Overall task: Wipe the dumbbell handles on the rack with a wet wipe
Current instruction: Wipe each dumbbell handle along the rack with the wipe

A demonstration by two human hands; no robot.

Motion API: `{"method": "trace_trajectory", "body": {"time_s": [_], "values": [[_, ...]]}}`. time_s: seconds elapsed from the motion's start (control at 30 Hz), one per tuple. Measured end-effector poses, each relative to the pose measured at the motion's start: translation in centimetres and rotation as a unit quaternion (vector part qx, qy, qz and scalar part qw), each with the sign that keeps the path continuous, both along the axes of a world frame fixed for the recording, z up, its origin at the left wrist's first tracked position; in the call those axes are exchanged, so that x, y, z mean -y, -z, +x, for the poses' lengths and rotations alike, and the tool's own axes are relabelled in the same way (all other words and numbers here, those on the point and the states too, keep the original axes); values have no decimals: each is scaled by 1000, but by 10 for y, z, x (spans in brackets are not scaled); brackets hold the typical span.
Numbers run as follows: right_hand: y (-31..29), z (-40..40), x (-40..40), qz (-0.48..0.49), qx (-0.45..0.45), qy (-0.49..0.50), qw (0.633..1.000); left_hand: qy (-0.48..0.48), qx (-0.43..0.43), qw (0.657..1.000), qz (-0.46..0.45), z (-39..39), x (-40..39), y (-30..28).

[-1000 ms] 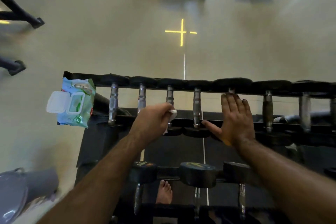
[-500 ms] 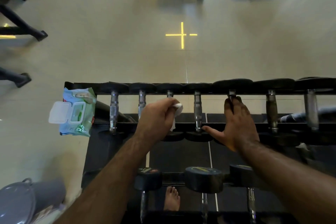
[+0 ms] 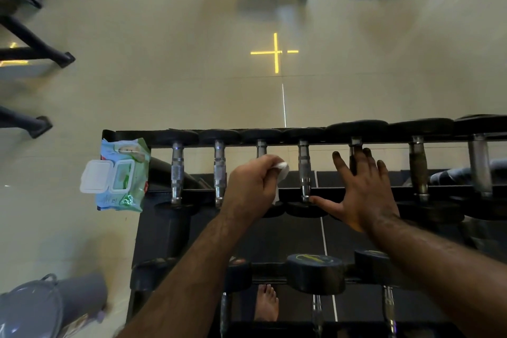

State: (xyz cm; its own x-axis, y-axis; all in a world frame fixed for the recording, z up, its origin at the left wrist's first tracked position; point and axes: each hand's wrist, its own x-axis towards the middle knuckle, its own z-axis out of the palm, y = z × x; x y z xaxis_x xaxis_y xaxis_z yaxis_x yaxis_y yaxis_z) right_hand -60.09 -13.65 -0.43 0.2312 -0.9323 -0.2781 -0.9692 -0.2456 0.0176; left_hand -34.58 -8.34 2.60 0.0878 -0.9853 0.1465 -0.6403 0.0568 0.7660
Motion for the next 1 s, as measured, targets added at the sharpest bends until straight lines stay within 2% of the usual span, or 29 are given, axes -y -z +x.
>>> {"method": "trace_trajectory", "body": {"time_s": [0.27,0.43,0.57,0.67,0.8,1.0], "values": [[-1,0,0,13,0,-15,1000,-28,121,992,-8,36,20,8],[4,-4,1,5,10,-79,997,19,184,983,-3,44,31,18],[6,-5,5,46,-13,-141,989,4,176,984,-11,41,27,21],[7,-4,7,61,-18,-184,981,-15,140,990,-14,35,19,18],[12,-6,7,47,-11,-183,982,-24,131,991,-32,36,18,23],[13,-7,6,42,-11,-165,985,77,309,942,-109,50,39,49]]}}
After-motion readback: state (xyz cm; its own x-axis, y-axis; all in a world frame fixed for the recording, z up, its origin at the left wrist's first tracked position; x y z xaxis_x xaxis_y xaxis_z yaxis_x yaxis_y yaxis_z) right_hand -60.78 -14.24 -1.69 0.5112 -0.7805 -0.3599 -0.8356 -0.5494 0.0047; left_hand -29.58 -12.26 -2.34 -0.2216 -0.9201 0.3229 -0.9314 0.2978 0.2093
